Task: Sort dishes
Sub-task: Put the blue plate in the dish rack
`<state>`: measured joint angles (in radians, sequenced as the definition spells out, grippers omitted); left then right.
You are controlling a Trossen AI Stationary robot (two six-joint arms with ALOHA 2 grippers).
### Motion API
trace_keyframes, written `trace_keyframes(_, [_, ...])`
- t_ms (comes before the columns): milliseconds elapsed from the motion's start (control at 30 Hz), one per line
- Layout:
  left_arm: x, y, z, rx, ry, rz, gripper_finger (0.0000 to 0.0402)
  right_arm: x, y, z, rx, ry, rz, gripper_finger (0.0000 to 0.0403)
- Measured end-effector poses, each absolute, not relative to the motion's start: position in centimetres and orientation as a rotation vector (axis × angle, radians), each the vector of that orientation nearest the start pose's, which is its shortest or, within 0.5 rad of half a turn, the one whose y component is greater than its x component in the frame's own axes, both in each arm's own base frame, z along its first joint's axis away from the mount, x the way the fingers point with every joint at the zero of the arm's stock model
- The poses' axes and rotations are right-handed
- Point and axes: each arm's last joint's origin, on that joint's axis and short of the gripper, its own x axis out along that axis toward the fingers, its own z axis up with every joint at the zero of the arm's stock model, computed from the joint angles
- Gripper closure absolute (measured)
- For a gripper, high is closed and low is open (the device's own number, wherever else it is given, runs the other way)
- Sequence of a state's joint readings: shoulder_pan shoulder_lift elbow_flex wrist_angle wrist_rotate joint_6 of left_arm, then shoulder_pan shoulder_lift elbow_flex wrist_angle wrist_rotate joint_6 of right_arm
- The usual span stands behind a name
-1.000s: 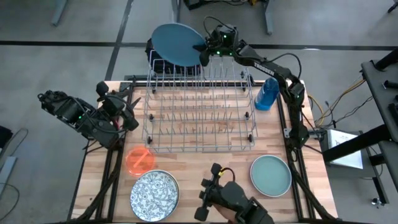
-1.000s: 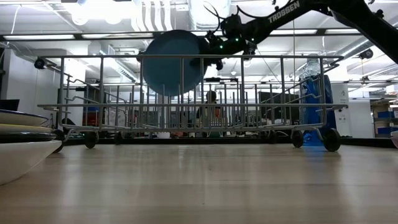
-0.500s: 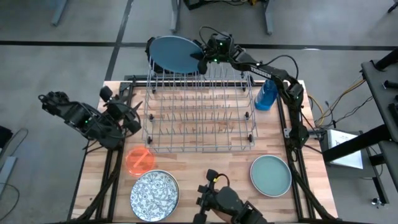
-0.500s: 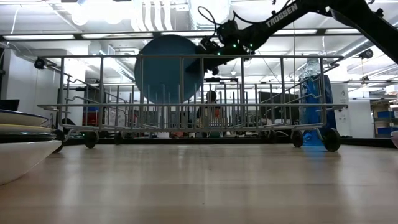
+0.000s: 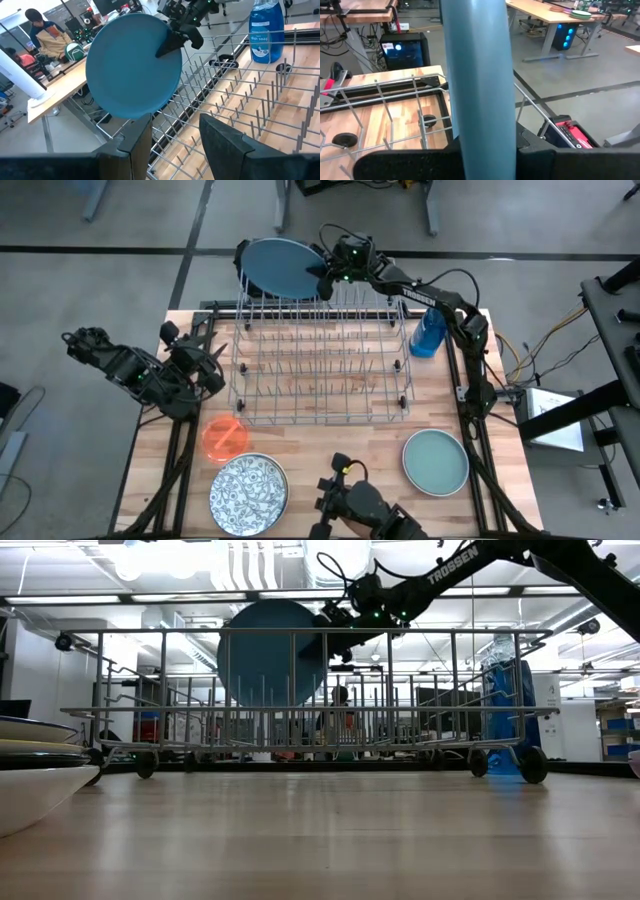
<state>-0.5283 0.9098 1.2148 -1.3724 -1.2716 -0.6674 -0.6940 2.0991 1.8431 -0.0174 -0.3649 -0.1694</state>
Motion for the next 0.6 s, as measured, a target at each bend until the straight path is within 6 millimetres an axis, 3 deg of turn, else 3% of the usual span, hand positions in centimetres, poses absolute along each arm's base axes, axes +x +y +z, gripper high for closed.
trace_keyframes(200, [10.9, -3.2, 37.7, 0.232, 0.405, 0.829, 0.0247, 39.2, -30.9, 29.8, -0.026, 0.262, -0.301, 0.0394])
trace_keyframes(600, [10.9, -3.2, 37.8, 0.230, 0.403, 0.829, 0.0247, 40.4, -31.4, 26.3, 0.041, 0.317, -0.291, 0.0394])
